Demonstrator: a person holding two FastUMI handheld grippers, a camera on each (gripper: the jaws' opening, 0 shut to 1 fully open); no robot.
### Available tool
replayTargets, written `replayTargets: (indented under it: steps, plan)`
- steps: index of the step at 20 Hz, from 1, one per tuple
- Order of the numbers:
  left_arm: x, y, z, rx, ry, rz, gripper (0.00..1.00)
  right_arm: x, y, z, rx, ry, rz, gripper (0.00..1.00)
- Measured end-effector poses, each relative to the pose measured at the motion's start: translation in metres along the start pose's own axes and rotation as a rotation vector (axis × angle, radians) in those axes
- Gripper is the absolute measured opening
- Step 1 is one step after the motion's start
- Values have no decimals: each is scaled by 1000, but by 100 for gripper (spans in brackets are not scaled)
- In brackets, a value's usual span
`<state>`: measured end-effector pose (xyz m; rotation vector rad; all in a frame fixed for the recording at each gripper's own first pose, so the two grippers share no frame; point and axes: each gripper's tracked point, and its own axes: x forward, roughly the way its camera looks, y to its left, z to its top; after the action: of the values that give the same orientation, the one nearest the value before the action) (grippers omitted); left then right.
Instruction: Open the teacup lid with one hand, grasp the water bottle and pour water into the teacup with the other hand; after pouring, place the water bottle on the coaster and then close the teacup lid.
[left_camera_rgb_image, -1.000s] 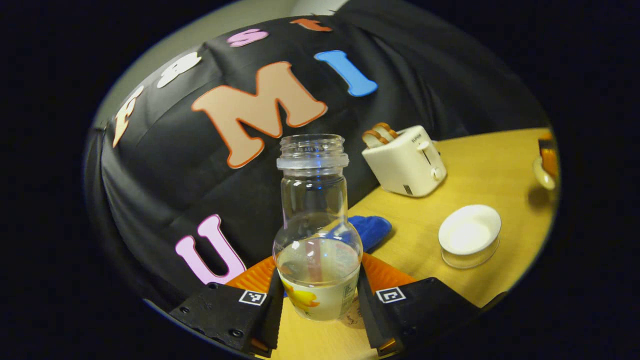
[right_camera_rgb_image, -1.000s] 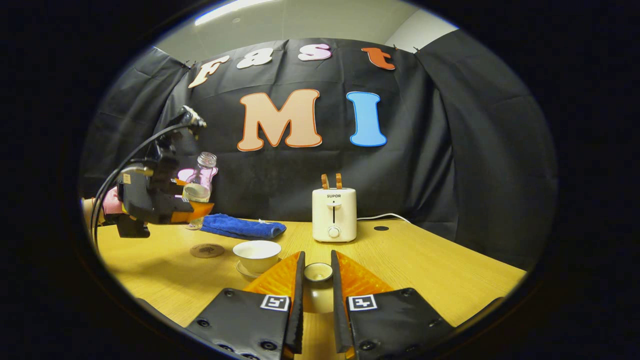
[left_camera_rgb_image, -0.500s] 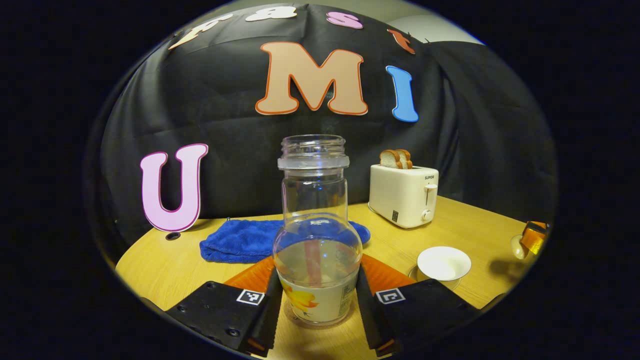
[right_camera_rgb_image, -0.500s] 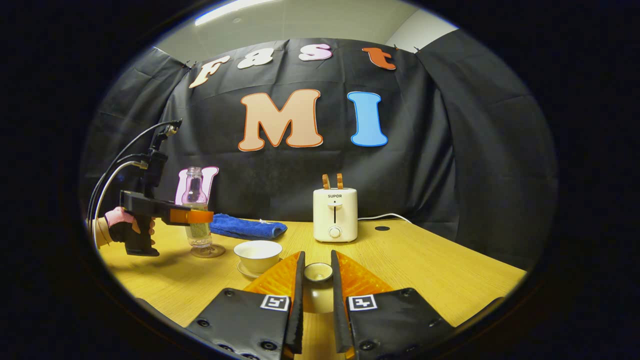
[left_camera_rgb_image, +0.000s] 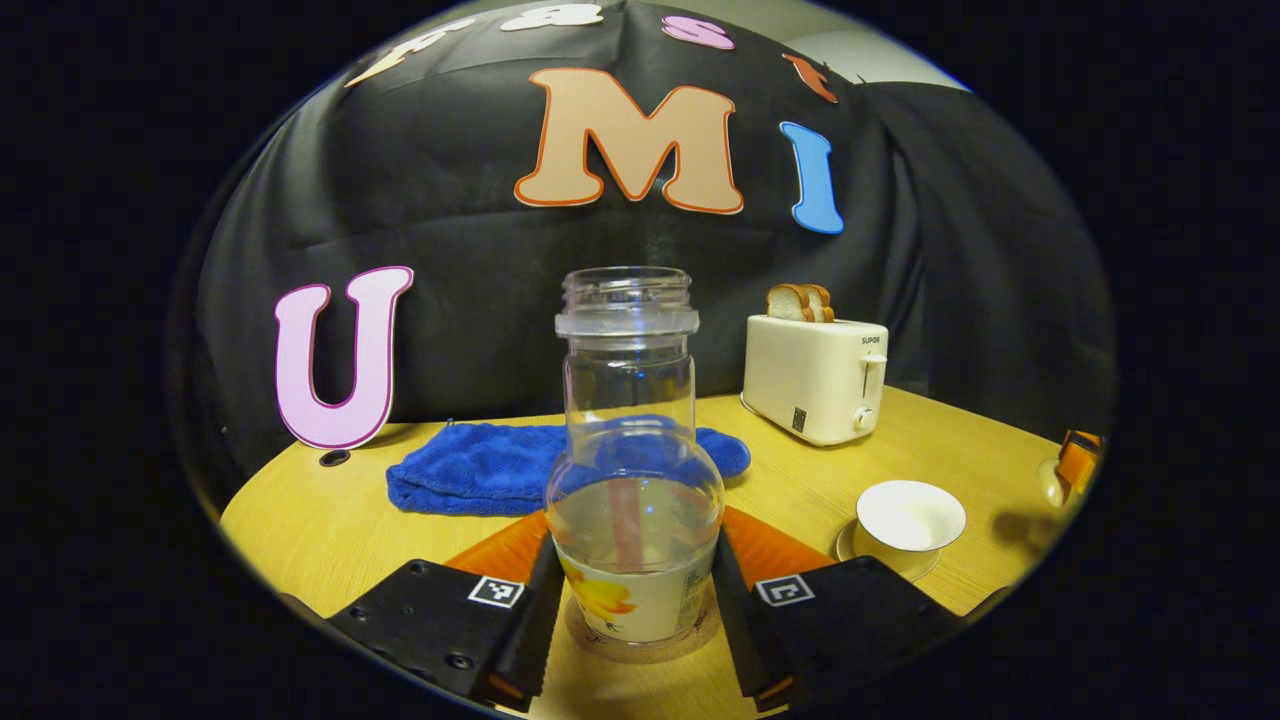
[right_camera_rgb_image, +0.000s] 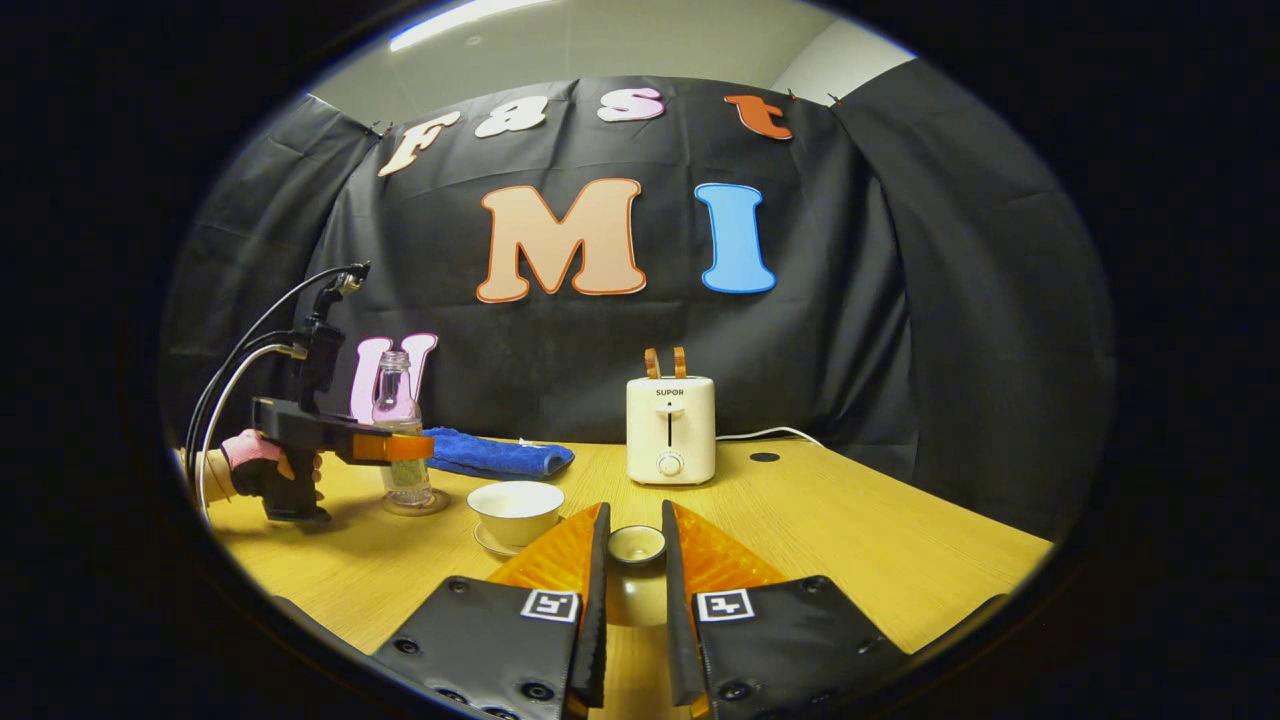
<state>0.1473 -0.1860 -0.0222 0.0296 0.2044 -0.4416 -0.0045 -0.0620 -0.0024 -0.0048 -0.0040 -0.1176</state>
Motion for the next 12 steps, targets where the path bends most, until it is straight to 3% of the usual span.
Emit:
replayTargets:
  steps: [8, 12]
  plan:
    - [1, -2, 1, 11, 5, -9, 73, -1, -1, 0, 0, -1, -3, 30]
    - [-1, -2, -2, 11, 16, -4, 81, -1, -1, 0, 0, -1, -3, 27]
